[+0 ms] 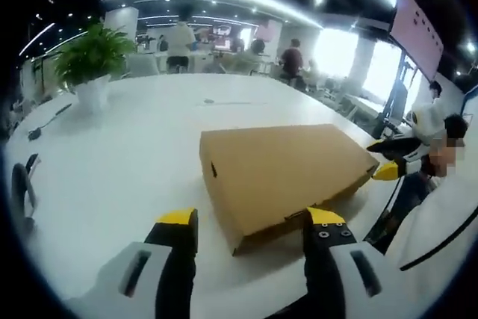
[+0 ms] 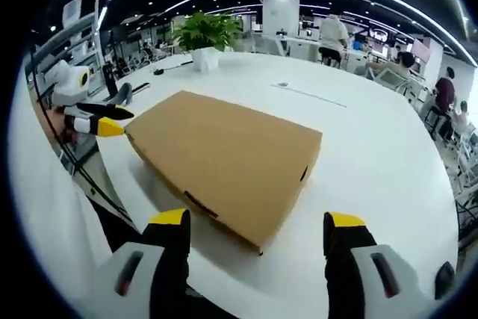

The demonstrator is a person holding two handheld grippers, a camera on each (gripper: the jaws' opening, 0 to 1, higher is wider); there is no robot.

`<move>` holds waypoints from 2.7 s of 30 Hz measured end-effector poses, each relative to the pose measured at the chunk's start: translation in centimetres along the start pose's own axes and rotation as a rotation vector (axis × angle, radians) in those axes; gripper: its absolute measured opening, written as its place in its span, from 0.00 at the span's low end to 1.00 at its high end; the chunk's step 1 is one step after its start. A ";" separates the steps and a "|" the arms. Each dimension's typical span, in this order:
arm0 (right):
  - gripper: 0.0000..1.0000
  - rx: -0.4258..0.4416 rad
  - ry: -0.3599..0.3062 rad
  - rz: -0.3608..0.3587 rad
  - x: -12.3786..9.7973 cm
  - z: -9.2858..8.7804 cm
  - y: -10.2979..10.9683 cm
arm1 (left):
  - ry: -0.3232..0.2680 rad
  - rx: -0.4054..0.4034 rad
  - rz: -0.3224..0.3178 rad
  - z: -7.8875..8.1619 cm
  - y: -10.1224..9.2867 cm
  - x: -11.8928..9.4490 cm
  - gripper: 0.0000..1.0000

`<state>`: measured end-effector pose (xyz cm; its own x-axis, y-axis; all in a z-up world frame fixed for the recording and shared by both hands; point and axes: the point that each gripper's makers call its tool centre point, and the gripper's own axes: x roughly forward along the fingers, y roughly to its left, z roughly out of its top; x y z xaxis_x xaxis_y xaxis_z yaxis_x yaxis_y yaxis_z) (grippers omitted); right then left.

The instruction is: Operate the shoe box by opening the lid, removing the specified soft item, and placing it in the target area until the item is outside and the box remains undamaged.

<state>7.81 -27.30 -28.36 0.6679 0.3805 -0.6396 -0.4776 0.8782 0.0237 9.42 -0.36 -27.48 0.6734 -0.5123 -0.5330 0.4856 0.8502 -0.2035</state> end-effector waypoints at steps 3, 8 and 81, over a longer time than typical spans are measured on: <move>0.74 -0.085 0.043 -0.013 -0.4 -0.6 -0.7 | -0.021 0.048 -0.075 0.4 -0.6 0.0 0.63; 0.75 -0.029 0.028 0.018 -0.7 -0.2 0.2 | -0.031 -0.064 -0.058 1.2 -0.2 -0.3 0.56; 0.45 1.053 -0.250 0.312 -3.5 1.2 -2.3 | 0.048 -0.936 -0.354 1.0 -1.0 -0.3 0.71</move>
<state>7.20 -30.29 -25.28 0.7557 0.5696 -0.3234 -0.0030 0.4967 0.8679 9.26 -1.17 -26.31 0.5417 -0.7666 -0.3448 0.0058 0.4137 -0.9104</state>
